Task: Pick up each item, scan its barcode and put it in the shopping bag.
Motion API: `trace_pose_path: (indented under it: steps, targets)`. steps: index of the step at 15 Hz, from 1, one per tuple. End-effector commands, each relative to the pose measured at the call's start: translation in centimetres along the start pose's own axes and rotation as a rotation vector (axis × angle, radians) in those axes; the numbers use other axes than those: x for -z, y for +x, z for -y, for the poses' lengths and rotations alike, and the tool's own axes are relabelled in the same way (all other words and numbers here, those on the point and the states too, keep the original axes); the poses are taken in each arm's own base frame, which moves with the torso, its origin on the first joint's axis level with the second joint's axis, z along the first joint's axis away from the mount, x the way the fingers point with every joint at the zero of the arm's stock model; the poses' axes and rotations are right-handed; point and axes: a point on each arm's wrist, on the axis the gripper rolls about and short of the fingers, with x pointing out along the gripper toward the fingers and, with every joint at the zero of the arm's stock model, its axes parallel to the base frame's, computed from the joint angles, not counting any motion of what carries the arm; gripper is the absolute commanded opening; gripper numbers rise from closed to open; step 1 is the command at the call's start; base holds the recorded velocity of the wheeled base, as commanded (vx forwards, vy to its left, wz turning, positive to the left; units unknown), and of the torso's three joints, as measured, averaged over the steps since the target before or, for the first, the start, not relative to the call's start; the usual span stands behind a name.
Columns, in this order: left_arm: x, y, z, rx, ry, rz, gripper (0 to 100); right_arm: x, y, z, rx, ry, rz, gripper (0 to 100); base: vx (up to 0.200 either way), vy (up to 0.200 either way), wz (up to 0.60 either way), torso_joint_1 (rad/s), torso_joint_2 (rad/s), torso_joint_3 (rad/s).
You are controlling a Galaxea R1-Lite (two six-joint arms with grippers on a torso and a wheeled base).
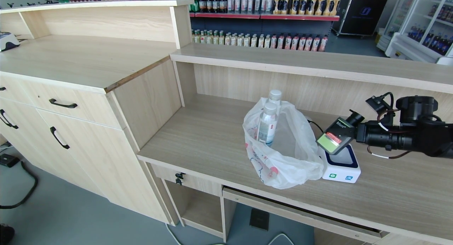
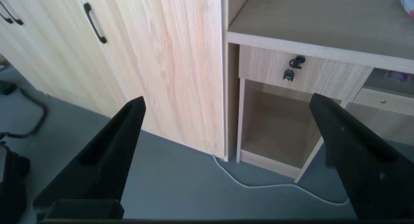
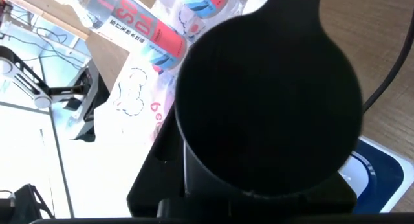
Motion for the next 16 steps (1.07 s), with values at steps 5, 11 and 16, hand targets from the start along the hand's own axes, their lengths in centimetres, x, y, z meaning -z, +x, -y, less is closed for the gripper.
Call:
trace_pose_path:
  steps: [5, 11, 16]
  targets:
    - [0.0, 0.0, 0.0, 0.0, 0.0, 0.0, 100, -1.6, -2.4, -3.3, -0.005, -0.021, 0.042, 0, 0.0, 0.0, 0.0, 0.0, 0.0, 0.0]
    - [0.0, 0.0, 0.0, 0.0, 0.0, 0.0, 100, -3.0, -9.6, -11.5, 0.736, -0.355, 0.223, 0, 0.0, 0.0, 0.0, 0.0, 0.0, 0.0]
    - [0.0, 0.0, 0.0, -0.001, 0.0, 0.0, 100, -3.0, -11.2, -12.5, 0.99, -0.386, 0.25, 0, 0.0, 0.0, 0.0, 0.0, 0.0, 0.0]
